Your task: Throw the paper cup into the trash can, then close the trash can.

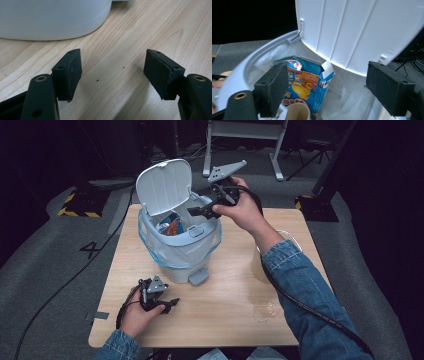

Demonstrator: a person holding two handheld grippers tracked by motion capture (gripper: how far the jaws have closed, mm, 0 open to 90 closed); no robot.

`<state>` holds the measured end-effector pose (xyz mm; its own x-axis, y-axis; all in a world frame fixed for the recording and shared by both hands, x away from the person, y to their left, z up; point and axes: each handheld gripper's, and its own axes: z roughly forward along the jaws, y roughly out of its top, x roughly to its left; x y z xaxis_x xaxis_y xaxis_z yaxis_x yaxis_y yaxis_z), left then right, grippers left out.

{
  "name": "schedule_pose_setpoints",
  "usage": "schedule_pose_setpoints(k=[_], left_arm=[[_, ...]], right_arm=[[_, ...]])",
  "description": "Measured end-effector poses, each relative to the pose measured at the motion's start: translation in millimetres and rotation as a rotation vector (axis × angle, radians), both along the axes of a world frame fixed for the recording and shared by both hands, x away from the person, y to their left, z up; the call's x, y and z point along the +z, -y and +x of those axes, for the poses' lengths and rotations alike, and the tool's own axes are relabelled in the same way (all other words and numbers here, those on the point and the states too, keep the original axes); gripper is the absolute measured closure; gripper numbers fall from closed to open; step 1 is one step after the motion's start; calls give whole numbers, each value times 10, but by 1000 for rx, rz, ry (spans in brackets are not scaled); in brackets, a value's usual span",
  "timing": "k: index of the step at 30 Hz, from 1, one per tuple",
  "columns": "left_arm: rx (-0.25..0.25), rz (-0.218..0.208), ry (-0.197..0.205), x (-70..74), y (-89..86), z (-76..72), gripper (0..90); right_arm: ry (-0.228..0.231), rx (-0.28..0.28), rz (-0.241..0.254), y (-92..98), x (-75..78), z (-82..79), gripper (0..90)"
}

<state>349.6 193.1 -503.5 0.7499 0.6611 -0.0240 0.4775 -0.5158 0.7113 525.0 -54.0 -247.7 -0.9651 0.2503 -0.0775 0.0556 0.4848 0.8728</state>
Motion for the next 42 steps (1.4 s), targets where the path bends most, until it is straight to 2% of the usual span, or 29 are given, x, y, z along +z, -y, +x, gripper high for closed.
schedule_pose_setpoints(k=[2,5,14,21,28,31,34,41,42], left_arm=[[0,1,1,1,-3,2,310],[0,-1,-1,2,-6,3,310],[1,2,3,1,-1,1,310],[1,-5,-8,1,-8,3,313],[2,-17,-14,2,-21,12,320],[3,-23,-15,3,-32,20,327],[14,-30,-19,4,-38,20,343],[40,-47,-23,5,-60,30,394],[39,-33,-14,8,-70,26,393]], right_arm=[[1,-12,1,88,56,-40,203],[-13,-20,38,270,142,-119,228],[-10,-81,15,834,240,-292,254],[-1,-124,-18,1256,239,-428,255],[8,-158,-23,1615,241,-572,255],[9,-180,-28,1783,198,-657,256],[18,-193,-43,1948,89,-763,255],[12,-241,-40,2306,-163,-952,251],[7,-252,-53,2349,-207,-979,258]])
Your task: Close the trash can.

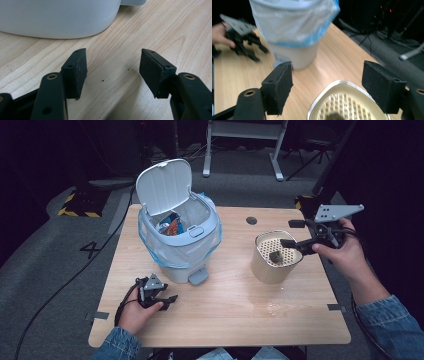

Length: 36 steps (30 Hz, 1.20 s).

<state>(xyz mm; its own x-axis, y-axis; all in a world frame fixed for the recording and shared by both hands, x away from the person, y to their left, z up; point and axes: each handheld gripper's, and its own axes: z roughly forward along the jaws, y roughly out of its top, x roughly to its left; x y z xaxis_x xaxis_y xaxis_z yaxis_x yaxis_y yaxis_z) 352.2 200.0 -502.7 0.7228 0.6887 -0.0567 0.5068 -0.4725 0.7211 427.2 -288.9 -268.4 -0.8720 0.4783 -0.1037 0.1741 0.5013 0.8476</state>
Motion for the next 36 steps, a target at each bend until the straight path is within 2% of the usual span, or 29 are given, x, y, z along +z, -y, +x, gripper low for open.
schedule_pose_setpoints(k=[1,4,9,14,18,21,23,28,31,33,36], left_arm=[[0,0,0,0,0,0,389],[16,5,3,-3,-24,-9,383],[24,4,0,-3,-68,-14,373],[53,10,-19,19,-103,-37,368],[75,14,-25,53,-176,-50,368],[86,-3,-25,69,-224,-53,368],[91,-20,-31,84,-256,-57,368],[102,-29,-26,130,-323,-61,368],[105,-38,-20,164,-343,-69,368],[107,-44,-22,186,-355,-74,366],[109,-41,-21,218,-362,-72,361]], right_arm=[[0,0,0,0,0,0,258],[-15,-27,-37,165,-192,-117,265],[-20,-61,-42,341,-417,-262,274],[-54,-84,-59,459,-760,-353,274],[-92,-94,-42,525,-1080,-432,271],[-119,-106,-32,562,-1297,-455,266],[-126,-115,-44,589,-1458,-453,258],[-160,-155,-54,647,-1824,-455,249],[-173,-193,-68,682,-1995,-464,246],[-183,-219,-59,700,-2094,-456,243],[-181,-225,-59,710,-2215,-435,224]])
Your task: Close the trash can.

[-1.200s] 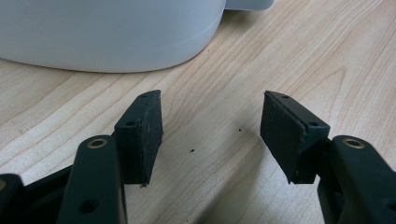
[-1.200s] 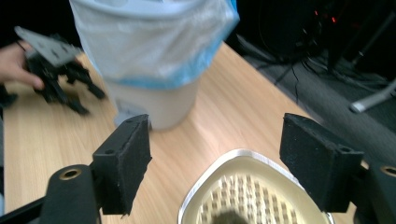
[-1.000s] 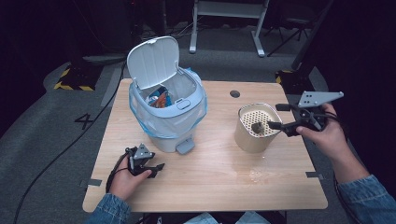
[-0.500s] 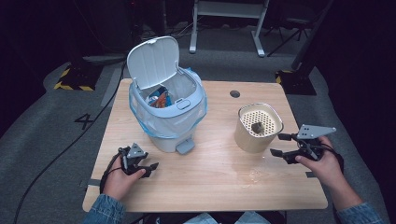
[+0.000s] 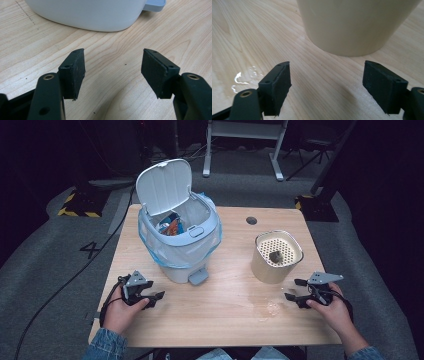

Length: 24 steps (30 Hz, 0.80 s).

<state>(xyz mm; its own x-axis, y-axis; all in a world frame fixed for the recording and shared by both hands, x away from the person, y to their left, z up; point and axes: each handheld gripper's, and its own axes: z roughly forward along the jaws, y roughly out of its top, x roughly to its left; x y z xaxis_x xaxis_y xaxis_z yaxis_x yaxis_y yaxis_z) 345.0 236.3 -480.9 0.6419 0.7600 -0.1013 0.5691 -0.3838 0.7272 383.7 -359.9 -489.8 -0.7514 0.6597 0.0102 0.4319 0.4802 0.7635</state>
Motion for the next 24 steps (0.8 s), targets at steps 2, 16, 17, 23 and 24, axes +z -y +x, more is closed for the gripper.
schedule_pose_setpoints(k=[2,16,17,23,24], left_arm=[[-2,0,6,38,-6,-3,361],[-17,-38,66,490,-106,-27,363],[-19,-42,69,523,-113,-24,365],[-33,-61,98,851,-180,21,373],[-40,-63,111,914,-193,30,374]], right_arm=[[7,-2,-1,5,-41,3,216],[-10,-30,-36,-8,-142,4,188],[-13,-31,-32,-8,-142,0,191],[-13,-34,-31,-2,-142,-10,194],[-13,-34,-31,-3,-143,-10,194]])
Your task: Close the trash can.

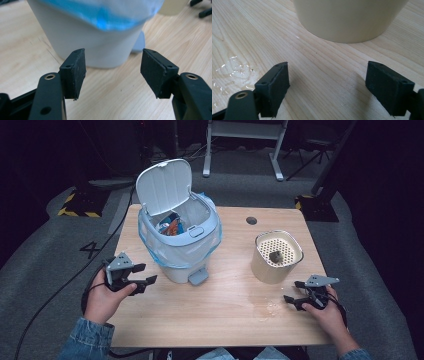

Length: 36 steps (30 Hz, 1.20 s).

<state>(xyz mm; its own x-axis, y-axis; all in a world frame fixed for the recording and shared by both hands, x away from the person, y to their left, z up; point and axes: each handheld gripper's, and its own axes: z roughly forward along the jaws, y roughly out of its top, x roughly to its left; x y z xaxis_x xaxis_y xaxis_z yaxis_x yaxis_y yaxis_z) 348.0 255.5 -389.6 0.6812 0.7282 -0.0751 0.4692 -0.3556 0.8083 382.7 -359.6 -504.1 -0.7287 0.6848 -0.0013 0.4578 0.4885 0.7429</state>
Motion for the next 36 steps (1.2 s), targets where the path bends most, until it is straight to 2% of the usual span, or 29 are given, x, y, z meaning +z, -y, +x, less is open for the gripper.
schedule_pose_setpoints(k=[2,4,9,12,18,25,28,33,34,36], left_arm=[[-10,-12,12,113,-15,20,374],[-21,4,18,216,-29,51,388],[-28,-28,37,429,-84,155,389],[-11,-33,71,549,-112,227,389],[-20,-56,132,737,-139,363,386],[38,-57,158,914,-175,497,395],[59,-83,153,982,-199,562,402],[72,-116,168,1081,-229,686,402],[73,-128,171,1099,-233,717,403],[77,-186,179,1143,-248,789,409]], right_arm=[[0,0,0,0,0,0,194],[1,0,0,0,0,-1,194],[1,0,0,0,0,-1,194],[1,0,0,0,-1,0,194],[1,0,0,0,0,-1,194],[1,0,1,0,0,0,194],[1,0,1,0,0,-1,194],[1,0,1,0,0,-1,195],[1,0,1,0,0,-1,195],[1,0,1,0,0,0,195]])
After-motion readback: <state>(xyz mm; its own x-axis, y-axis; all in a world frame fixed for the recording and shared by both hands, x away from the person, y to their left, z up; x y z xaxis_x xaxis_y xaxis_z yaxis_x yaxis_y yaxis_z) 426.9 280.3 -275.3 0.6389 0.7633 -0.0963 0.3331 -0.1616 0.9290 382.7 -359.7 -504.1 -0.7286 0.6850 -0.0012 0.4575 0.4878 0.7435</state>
